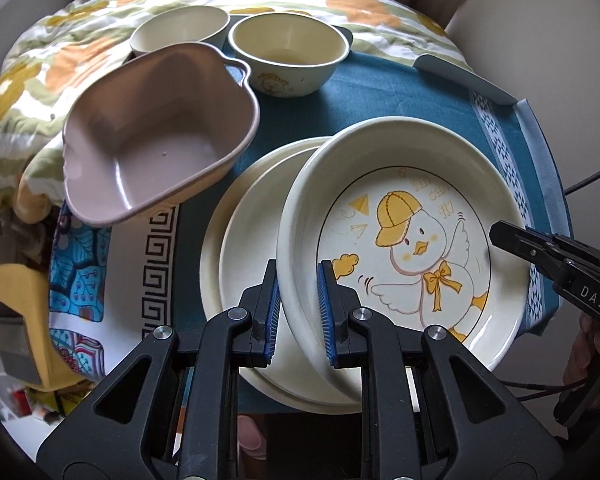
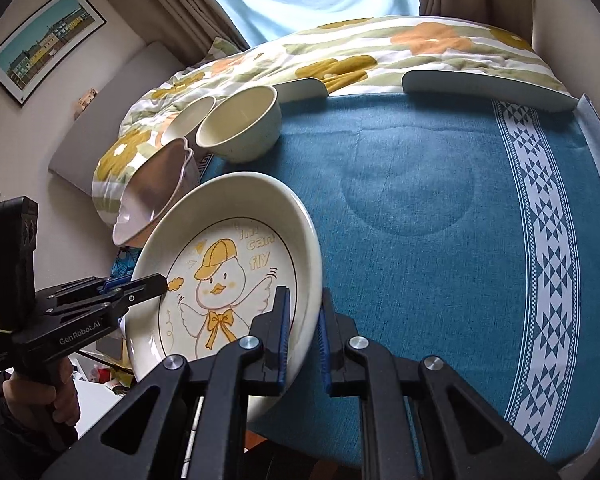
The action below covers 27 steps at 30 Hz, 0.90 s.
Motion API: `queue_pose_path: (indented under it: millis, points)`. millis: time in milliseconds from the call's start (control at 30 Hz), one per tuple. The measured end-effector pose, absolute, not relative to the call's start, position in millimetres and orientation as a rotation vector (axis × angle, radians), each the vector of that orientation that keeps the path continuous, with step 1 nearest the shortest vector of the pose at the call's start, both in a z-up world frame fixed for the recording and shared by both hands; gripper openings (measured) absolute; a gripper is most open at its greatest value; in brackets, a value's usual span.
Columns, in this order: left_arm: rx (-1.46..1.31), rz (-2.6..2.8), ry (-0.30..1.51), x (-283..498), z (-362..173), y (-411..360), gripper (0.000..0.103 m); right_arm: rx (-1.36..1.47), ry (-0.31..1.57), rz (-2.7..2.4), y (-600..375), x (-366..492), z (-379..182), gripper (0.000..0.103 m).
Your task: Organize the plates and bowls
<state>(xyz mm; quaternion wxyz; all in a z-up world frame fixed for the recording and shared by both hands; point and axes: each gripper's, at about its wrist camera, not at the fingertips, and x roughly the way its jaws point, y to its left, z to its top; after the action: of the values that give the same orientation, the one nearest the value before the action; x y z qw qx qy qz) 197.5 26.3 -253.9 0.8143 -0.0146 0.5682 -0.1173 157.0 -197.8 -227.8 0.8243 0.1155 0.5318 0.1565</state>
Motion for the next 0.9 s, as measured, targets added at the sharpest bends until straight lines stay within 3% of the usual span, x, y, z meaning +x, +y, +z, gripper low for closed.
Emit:
queue_pose_path:
  millis: [900]
  points:
    - [0.183, -0.128, 1.149, 185, -267, 18, 0.016, 0.039, 1.134, 0.347, -168, 168, -244, 0.012]
